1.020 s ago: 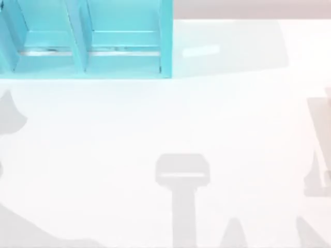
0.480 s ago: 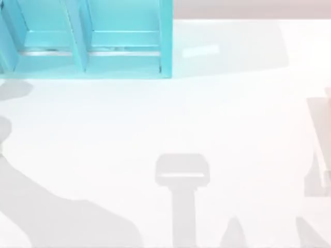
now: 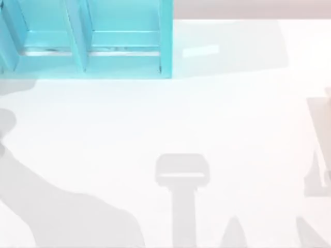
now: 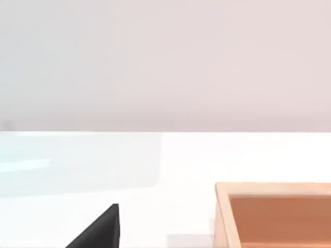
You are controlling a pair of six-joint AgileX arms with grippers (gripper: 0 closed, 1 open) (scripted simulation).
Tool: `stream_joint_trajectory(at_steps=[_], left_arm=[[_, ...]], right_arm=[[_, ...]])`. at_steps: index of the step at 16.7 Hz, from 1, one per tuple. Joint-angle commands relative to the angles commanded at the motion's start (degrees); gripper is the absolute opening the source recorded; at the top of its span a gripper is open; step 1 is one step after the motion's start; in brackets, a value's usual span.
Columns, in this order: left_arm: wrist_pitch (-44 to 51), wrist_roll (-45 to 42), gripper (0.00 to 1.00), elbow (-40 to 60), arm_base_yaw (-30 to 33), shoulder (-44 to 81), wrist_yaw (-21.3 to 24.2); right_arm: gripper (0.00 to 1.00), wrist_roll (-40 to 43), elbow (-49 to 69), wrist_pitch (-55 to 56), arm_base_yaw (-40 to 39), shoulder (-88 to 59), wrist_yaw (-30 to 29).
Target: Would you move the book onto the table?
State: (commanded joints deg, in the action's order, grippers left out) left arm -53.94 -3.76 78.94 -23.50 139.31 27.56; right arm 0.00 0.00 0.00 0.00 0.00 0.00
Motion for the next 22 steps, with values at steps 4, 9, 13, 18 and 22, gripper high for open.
stream_joint_trajectory(at_steps=[4,9,13,18,22], left_arm=[[0.0,0.0,0.62,0.0,0.0,0.0,0.0],[0.0,0.0,0.25,0.0,0.0,0.0,0.0],[0.0,0.0,0.0,0.0,0.0,0.0,0.0],[0.0,0.0,0.0,0.0,0.0,0.0,0.0],[0.1,-0.1,0.0,-0.2,-0.1,-0.2,0.1]], right_arm=[[1.0,0.0,0.0,0.0,0.0,0.0,0.0],[1.0,0.0,0.0,0.0,0.0,0.0,0.0],[1.0,0.0,0.0,0.0,0.0,0.0,0.0],[1.0,0.0,0.0,0.0,0.0,0.0,0.0],[1.0,0.0,0.0,0.0,0.0,0.0,0.0]])
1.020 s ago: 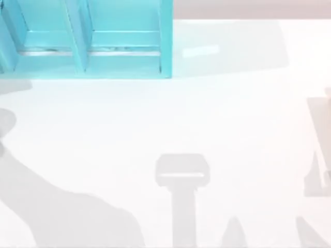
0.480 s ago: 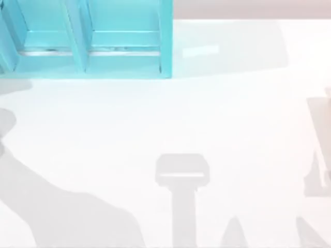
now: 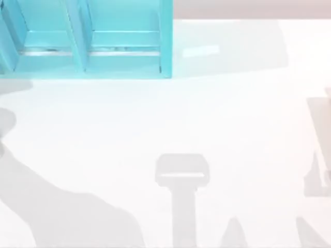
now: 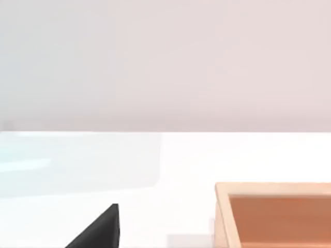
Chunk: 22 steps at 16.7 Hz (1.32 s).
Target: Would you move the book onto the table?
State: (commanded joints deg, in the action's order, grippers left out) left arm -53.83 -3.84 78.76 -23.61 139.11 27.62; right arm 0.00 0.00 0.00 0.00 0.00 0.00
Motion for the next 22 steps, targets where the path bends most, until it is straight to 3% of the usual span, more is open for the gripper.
stream_joint_trajectory(at_steps=[6,15,18,22], left_arm=[[9.5,-1.8,0.0,-8.0,-5.4,-12.2,3.6],[26.4,-2.7,0.0,-21.6,-13.1,-50.9,12.5],[31.4,-2.8,0.0,-26.2,-16.1,-56.5,15.3],[32.2,-2.8,0.0,-26.9,-16.8,-57.3,15.9]], right_arm=[[1.0,0.0,0.0,0.0,0.0,0.0,0.0],[1.0,0.0,0.0,0.0,0.0,0.0,0.0],[1.0,0.0,0.0,0.0,0.0,0.0,0.0],[1.0,0.0,0.0,0.0,0.0,0.0,0.0]])
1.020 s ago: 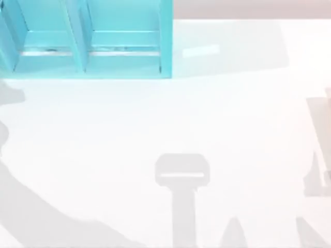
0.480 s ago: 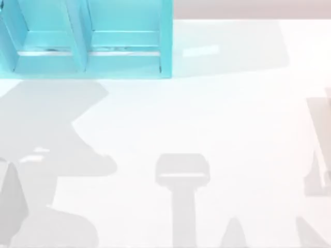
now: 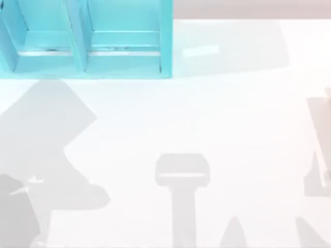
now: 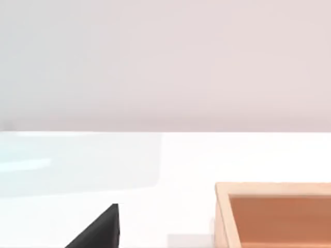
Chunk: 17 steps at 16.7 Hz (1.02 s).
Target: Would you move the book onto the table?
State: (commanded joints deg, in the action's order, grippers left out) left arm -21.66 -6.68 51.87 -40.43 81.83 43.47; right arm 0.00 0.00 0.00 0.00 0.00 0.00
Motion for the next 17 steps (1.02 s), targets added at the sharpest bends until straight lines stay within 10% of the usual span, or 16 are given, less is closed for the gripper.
stream_joint_trajectory(at_steps=[8,17], left_arm=[[0.3,9.6,0.0,2.6,11.9,1.2,-7.7],[2.5,48.5,0.0,12.0,53.5,8.3,-38.1]], right_arm=[[1.0,0.0,0.0,0.0,0.0,0.0,0.0],[1.0,0.0,0.0,0.0,0.0,0.0,0.0]])
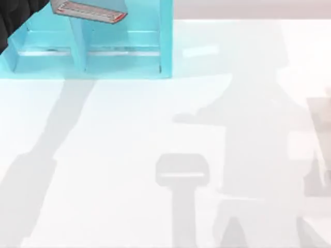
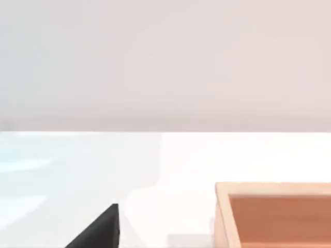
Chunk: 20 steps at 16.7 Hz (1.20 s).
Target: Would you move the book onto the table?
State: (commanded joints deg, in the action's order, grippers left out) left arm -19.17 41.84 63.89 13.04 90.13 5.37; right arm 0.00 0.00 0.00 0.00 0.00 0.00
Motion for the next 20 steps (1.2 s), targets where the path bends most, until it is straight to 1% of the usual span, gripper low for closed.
stream_joint_trajectory(at_steps=[3,6,10,13,15,17,20], left_arm=[[0.8,15.7,0.0,3.0,14.0,2.8,-12.7],[1.8,31.5,0.0,5.5,26.6,5.7,-25.7],[3.7,51.2,0.0,7.2,40.2,10.0,-41.7],[5.7,63.7,0.0,7.1,47.5,13.4,-52.0],[7.2,70.7,0.0,6.5,51.0,15.7,-57.9],[8.9,76.7,0.0,5.4,53.3,17.9,-63.0],[11.2,83.1,0.0,3.5,55.2,20.8,-68.7]], right_arm=[[1.0,0.0,0.0,0.0,0.0,0.0,0.0],[1.0,0.0,0.0,0.0,0.0,0.0,0.0],[1.0,0.0,0.0,0.0,0.0,0.0,0.0],[1.0,0.0,0.0,0.0,0.0,0.0,0.0],[1.0,0.0,0.0,0.0,0.0,0.0,0.0],[1.0,0.0,0.0,0.0,0.0,0.0,0.0],[1.0,0.0,0.0,0.0,0.0,0.0,0.0]])
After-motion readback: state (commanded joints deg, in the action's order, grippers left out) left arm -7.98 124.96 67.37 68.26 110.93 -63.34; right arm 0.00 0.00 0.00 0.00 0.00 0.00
